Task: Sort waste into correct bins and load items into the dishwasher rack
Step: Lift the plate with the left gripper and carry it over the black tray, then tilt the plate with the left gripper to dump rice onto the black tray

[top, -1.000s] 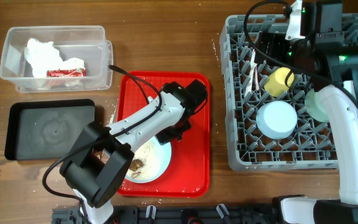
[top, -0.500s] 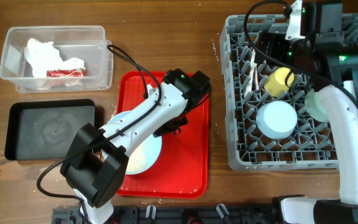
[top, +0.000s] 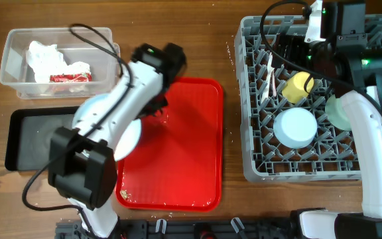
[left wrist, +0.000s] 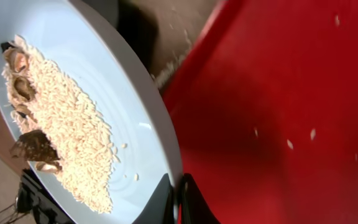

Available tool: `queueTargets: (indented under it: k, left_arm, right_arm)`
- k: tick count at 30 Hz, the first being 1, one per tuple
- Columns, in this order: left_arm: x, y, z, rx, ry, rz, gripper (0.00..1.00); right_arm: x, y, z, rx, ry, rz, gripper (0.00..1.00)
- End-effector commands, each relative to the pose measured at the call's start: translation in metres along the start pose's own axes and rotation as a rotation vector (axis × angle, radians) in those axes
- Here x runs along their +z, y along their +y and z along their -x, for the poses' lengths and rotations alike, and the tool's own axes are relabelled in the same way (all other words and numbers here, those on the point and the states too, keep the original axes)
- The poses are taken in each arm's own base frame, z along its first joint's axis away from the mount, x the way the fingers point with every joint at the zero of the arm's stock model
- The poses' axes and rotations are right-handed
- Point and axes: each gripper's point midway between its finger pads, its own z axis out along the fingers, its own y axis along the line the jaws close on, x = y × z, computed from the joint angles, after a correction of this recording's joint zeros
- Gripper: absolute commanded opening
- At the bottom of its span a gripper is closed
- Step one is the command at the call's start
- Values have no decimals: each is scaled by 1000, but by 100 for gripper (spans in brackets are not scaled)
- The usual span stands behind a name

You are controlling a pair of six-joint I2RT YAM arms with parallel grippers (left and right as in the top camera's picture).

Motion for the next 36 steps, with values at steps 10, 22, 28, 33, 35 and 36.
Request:
queueTargets:
  k: [10, 22, 28, 33, 35, 36]
  left_arm:
    - [36, 74, 117, -398, -55, -113, 4]
    - [22, 103, 159, -651, 76, -593, 4]
    - [4, 130, 161, -699, 120, -770, 4]
    - [-3, 151, 157, -721, 201, -947, 4]
    - [-11, 156, 158, -675, 191, -1042, 4]
    - [-12, 160, 158, -677, 188, -1061, 4]
  right_arm:
    - [-2, -1, 5, 4, -15, -7, 100]
    - [-2, -1, 5, 4, -15, -7, 100]
    - [-2, -1, 5, 4, -15, -7, 100]
    - [-2, -1, 5, 4, -15, -7, 100]
    - [-2, -1, 5, 4, -15, -7, 100]
    - [-2, -1, 5, 4, -15, -7, 100]
